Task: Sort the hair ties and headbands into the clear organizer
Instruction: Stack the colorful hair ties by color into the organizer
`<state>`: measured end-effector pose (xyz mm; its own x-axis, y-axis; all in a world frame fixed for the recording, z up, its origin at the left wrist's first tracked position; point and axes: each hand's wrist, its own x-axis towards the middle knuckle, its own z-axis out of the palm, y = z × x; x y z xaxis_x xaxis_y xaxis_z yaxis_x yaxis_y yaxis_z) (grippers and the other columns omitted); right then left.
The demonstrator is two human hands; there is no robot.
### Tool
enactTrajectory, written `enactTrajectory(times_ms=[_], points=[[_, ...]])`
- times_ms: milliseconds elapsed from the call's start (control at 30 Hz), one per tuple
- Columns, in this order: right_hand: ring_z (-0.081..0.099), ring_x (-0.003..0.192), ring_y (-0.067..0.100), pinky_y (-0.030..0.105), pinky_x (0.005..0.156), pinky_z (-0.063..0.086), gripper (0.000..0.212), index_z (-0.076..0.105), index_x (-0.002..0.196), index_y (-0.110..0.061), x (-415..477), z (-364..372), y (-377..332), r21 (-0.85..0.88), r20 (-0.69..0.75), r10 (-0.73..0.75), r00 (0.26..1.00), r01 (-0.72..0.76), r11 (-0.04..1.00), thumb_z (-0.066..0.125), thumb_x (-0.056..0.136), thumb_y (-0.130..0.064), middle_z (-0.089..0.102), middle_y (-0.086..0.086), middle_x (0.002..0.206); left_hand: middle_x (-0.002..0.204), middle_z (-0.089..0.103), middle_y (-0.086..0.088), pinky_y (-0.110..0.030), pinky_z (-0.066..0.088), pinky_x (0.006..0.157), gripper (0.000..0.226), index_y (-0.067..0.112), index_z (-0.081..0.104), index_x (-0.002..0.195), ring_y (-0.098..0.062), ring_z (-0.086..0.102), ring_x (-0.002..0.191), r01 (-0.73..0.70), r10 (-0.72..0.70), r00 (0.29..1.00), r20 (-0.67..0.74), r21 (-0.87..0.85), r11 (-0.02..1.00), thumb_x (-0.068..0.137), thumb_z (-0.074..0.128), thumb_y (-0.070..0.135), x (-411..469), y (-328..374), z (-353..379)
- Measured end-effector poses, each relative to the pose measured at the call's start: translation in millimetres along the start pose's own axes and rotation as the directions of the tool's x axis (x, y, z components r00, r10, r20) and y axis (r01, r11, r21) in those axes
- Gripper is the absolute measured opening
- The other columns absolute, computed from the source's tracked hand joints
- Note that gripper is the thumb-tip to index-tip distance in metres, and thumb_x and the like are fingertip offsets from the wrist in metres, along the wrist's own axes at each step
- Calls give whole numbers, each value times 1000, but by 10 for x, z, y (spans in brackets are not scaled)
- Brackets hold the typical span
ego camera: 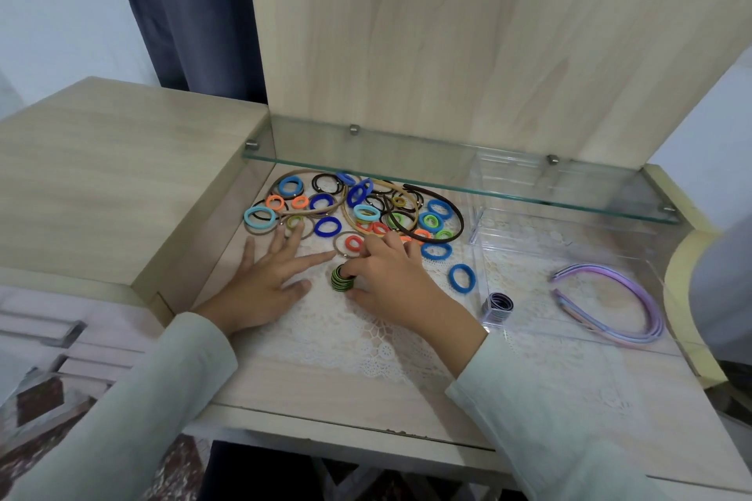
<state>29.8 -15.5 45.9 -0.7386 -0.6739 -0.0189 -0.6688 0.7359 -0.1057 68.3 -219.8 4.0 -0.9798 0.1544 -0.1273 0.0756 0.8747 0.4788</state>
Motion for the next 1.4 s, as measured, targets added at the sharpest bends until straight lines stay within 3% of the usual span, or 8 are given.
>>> enactTrajectory(times_ms=[233, 333, 500, 700, 1000, 1133, 1200, 1400], points=[[32, 112, 24, 43, 90, 27, 29, 62, 121, -36, -9, -33, -27, -19, -13, -1, 1000, 0, 1000, 56, 92, -33, 46, 0, 116, 162, 2, 15, -44, -21, 115, 76, 63, 26, 130, -1, -17, 143, -60, 54, 994, -90, -63, 996, 92, 47, 0, -1, 168, 57], [33, 109, 23, 41, 87, 25, 28, 65, 118, -35, -6, -50, -31, -21, -23, -10, 1000, 9, 1000, 58, 91, -35, 46, -1, 113, 157, 34, 8, -31, -23, 112, 74, 63, 25, 129, -5, 13, 149, -65, 56, 994, -95, -94, 993, 84, 45, 8, 10, 230, 72], [35, 111, 23, 39, 88, 24, 22, 70, 107, -31, 51, -130, -45, -53, -37, -52, 998, 50, 997, 62, 88, -38, 49, -2, 112, 130, 65, -3, -10, -25, 103, 75, 55, 22, 137, -18, 53, 125, -18, 6, 993, -122, -99, 995, 75, 42, 18, 14, 259, 113], [36, 112, 22, 41, 95, 26, 20, 71, 104, -34, 84, -203, -37, -68, -7, -76, 997, 76, 995, 64, 87, -41, 51, -3, 114, 148, 47, 8, -31, -18, 114, 75, 29, 30, 151, -11, 38, 140, -14, 6, 998, -58, -150, 989, 86, 50, -2, -22, 374, 116], [33, 108, 20, 40, 94, 26, 18, 71, 101, -37, -2, -341, 69, -33, 6, -91, 996, 91, 995, 65, 86, -44, 46, -6, 107, 134, 52, 15, -33, -10, 118, 61, 41, 37, 134, -9, 39, 137, -35, 24, 999, -46, -240, 970, 81, 50, 14, -74, 547, 52], [30, 103, 18, 40, 95, 24, 19, 73, 100, -36, -100, -488, 189, -43, 10, -83, 996, 84, 996, 64, 87, -45, 40, -7, 99, 141, 52, 9, -44, 22, 120, 62, 36, 41, 139, -22, 50, 130, -55, 52, 998, -18, -252, 966, 84, 55, 10, -2, 689, 24], [29, 100, 17, 39, 93, 25, 18, 73, 99, -36, -158, -545, 269, -29, 8, -74, 997, 74, 997, 65, 85, -45, 41, -8, 97, 138, 53, 11, -36, 41, 107, 59, 46, 42, 126, -23, 58, 121, -87, 88, 996, -12, -324, 942, 75, 51, 18, 21, 791, -3], [31, 105, 20, 38, 91, 26, 20, 73, 98, -39, -368, -732, 583, -90, 42, -21, 999, 25, 996, 67, 82, -50, 46, -6, 102, 135, 47, 21, -10, 31, 103, 67, 39, 42, 137, 2, 40, 131, -180, 216, 975, 52, -384, 905, 85, 53, -3, 213, 1154, 20]])
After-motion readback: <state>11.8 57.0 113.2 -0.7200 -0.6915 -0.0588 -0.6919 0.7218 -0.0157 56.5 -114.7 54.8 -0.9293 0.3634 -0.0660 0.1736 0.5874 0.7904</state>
